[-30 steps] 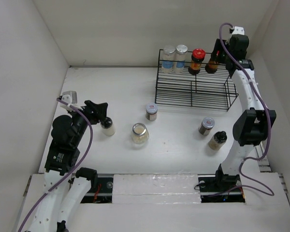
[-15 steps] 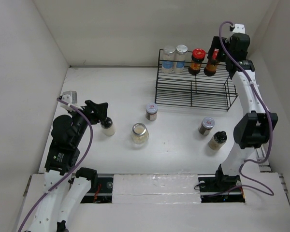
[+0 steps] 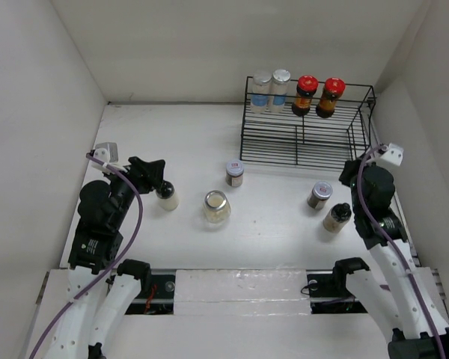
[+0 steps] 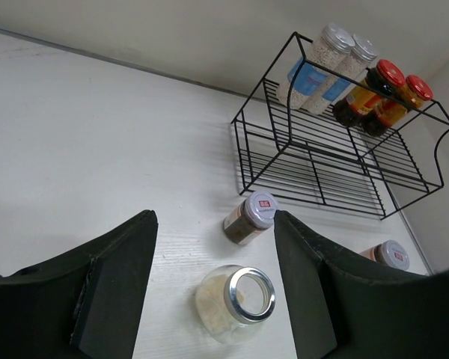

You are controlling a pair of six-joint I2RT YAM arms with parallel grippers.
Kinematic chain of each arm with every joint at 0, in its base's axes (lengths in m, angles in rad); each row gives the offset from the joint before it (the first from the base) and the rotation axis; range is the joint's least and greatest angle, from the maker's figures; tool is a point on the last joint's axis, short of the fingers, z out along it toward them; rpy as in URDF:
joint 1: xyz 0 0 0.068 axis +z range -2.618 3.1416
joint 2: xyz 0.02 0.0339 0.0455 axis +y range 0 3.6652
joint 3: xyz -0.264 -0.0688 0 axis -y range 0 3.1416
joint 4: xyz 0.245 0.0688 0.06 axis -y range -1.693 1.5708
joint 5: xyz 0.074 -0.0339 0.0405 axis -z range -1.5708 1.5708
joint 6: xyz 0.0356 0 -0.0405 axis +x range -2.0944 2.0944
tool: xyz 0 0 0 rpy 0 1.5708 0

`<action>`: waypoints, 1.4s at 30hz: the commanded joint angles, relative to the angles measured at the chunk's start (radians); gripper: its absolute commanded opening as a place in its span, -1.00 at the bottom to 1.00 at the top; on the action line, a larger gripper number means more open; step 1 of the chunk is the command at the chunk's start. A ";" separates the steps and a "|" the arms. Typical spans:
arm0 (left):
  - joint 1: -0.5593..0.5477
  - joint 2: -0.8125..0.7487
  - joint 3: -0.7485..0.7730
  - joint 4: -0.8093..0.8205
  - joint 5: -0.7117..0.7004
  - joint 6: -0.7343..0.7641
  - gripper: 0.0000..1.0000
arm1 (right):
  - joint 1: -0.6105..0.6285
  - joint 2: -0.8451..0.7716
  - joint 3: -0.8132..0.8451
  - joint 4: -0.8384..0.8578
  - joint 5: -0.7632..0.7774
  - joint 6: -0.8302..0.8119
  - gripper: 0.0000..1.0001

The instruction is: Organize the condiment bottles

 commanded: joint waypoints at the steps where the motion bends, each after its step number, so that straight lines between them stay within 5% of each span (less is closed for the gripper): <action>1: 0.004 -0.001 -0.003 0.040 0.002 0.008 0.18 | 0.011 -0.064 -0.009 -0.158 0.128 0.058 -0.44; 3: 0.004 -0.010 -0.003 0.040 0.002 0.008 0.18 | 0.011 -0.089 -0.009 -0.281 0.184 0.100 0.16; 18: -0.016 -0.111 0.017 0.030 -0.021 0.008 0.25 | 0.054 -0.020 -0.060 -0.517 0.129 0.315 0.11; 27: -0.056 -0.176 0.026 0.020 -0.058 0.008 0.28 | 0.209 0.091 -0.015 -0.651 0.171 0.392 0.05; 35: -0.077 -0.208 0.036 0.009 -0.079 0.008 0.30 | 0.258 0.143 0.014 -0.642 0.148 0.412 -0.59; 42: -0.077 -0.177 0.026 0.009 -0.079 0.008 0.30 | 0.426 0.155 0.098 -0.605 0.099 0.401 -0.77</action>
